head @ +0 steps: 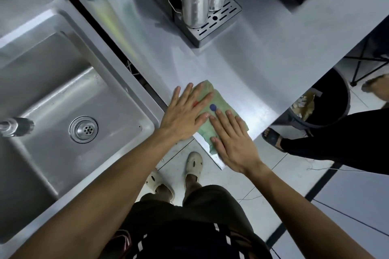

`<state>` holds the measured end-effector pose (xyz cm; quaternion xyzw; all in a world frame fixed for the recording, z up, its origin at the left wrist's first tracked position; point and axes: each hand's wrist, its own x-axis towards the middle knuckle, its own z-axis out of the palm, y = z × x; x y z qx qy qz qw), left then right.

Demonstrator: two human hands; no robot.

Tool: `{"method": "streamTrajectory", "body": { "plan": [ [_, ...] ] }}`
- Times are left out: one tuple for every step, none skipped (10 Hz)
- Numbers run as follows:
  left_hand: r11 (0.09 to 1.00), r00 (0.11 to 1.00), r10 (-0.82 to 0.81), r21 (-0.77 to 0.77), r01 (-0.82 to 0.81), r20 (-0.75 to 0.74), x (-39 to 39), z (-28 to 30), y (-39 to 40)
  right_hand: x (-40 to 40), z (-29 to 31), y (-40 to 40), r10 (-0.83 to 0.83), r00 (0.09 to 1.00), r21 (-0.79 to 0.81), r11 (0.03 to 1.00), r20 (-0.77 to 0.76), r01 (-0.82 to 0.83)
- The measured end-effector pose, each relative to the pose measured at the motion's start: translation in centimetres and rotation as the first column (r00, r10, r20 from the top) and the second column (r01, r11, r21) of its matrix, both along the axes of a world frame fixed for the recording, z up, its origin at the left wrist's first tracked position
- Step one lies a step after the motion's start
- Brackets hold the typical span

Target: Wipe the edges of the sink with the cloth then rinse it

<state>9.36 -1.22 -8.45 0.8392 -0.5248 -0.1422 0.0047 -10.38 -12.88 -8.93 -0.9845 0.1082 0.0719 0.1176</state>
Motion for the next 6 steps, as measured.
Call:
{"method": "streamTrajectory", "body": {
  "plan": [
    [0.999,0.999,-0.037,0.005,0.037,-0.012,0.0,0.0,0.5,-0.4,0.4,1.0,-0.016,1.000,0.015,1.000,-0.020,0.016],
    [1.000,0.999,-0.031,-0.006,0.031,-0.018,-0.1,0.0,0.9,-0.4,0.6,1.0,0.005,0.999,0.012,1.000,-0.047,-0.004],
    [0.999,0.998,-0.047,-0.013,0.046,-0.038,0.3,-0.1,1.4,-0.4,0.6,0.6,0.042,0.998,-0.003,0.999,-0.040,-0.042],
    [0.998,0.999,-0.050,0.026,0.050,-0.010,-0.3,0.0,1.4,-0.7,1.0,1.1,0.024,0.999,-0.012,1.000,-0.032,-0.025],
    [0.999,1.000,-0.014,-0.033,0.014,0.000,-1.3,1.3,2.3,-0.6,1.4,1.6,-0.053,0.998,0.068,0.996,0.034,0.051],
    [0.983,0.996,-0.049,-0.178,0.035,-0.077,-5.0,1.8,8.1,-4.3,1.6,2.6,-0.135,0.978,0.165,0.980,0.159,0.109]
  ]
}}
